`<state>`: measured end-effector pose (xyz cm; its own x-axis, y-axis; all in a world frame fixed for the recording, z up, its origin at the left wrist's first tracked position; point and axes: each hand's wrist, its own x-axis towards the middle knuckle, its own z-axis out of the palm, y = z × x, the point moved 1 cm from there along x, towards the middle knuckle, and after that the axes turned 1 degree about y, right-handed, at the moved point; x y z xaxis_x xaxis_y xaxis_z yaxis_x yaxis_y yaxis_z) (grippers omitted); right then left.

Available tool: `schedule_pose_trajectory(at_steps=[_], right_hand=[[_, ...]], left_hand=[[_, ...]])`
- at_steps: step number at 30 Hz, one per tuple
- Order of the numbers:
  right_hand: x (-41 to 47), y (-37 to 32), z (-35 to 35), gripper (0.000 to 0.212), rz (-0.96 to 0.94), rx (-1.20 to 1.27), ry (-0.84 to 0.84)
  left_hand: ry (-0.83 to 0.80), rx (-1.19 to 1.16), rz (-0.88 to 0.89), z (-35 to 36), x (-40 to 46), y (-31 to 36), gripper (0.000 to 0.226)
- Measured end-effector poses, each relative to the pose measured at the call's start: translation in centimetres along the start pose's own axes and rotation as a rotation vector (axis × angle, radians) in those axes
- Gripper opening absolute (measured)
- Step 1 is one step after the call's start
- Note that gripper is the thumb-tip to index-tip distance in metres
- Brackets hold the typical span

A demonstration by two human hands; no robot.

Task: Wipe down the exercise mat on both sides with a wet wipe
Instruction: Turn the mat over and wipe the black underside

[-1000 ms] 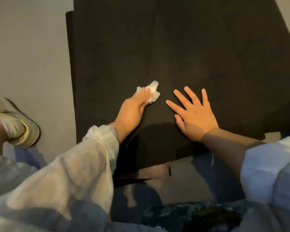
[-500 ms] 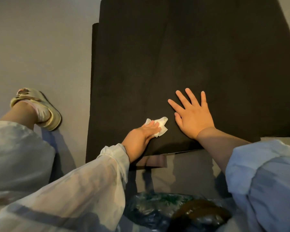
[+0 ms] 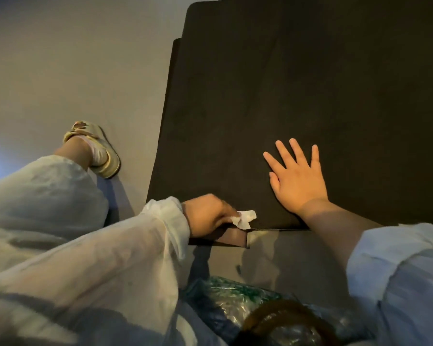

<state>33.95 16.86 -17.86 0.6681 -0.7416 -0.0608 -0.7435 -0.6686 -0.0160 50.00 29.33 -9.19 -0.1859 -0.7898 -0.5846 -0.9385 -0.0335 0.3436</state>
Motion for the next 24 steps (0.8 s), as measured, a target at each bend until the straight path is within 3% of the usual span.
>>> schedule_pose_trajectory(at_steps=[3,8,11,15,19,24], right_hand=[[-0.1,0.0,-0.1,0.055,0.005,0.019,0.008],[-0.5,-0.1,-0.4,0.059,0.192,0.05,0.056],[-0.3,-0.1,-0.4,0.062,0.216,0.024,0.039],[0.0,-0.1,-0.3,0.061,0.22,0.027,0.046],[0.0,-0.2,-0.3,0.055,0.208,0.05,0.155],[0.3,0.0,-0.5,0.056,0.22,0.038,0.134]], left_hand=[[0.123,-0.038,-0.046,-4.4,1.9,-0.8,0.027],[0.618,-0.177,-0.152,-10.3,7.1,-3.2,0.028],[0.79,-0.19,-0.183,-12.5,11.1,-3.9,0.014],[0.855,-0.186,-0.25,-15.3,16.7,-5.1,0.025],[0.944,-0.11,-0.229,-16.9,20.2,-5.5,0.04],[0.637,0.104,-0.204,-15.6,22.7,-7.6,0.043]])
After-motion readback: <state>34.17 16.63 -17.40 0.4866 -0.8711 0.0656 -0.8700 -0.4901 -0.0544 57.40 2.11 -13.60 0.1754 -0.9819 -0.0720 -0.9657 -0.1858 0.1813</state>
